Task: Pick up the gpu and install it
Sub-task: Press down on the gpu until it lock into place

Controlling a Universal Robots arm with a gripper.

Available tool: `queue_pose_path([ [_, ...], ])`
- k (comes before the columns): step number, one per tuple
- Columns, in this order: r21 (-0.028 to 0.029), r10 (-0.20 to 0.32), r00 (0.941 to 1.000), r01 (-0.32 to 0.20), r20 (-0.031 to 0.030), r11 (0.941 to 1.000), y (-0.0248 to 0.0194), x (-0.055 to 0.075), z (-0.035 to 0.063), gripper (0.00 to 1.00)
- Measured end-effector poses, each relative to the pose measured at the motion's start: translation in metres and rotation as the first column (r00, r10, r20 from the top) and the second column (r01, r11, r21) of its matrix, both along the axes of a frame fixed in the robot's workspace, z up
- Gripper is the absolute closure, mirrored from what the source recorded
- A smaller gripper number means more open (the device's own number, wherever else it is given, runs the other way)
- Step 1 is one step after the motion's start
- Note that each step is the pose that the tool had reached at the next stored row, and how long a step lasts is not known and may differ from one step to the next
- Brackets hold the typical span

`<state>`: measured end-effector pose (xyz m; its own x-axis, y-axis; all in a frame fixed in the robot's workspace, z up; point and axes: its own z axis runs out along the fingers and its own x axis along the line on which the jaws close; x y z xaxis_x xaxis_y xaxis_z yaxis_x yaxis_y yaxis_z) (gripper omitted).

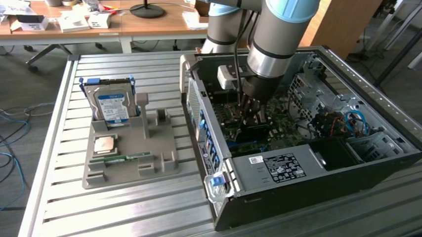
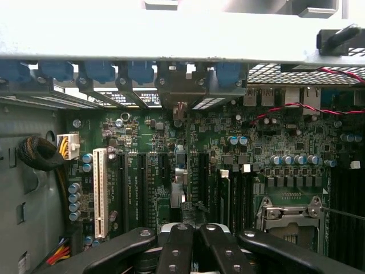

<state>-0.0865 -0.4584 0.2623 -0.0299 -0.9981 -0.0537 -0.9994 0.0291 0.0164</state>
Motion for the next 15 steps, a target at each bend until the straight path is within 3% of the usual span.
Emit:
queue_pose_path([
  [9,0.001,0.0,1.0,0.0,0.0004,1.0,0.0001,0.0,0.0006,0.89],
  [15,0.0002,0.0,1.0,0.0,0.0001,1.0,0.0,0.0,0.0114,0.89],
])
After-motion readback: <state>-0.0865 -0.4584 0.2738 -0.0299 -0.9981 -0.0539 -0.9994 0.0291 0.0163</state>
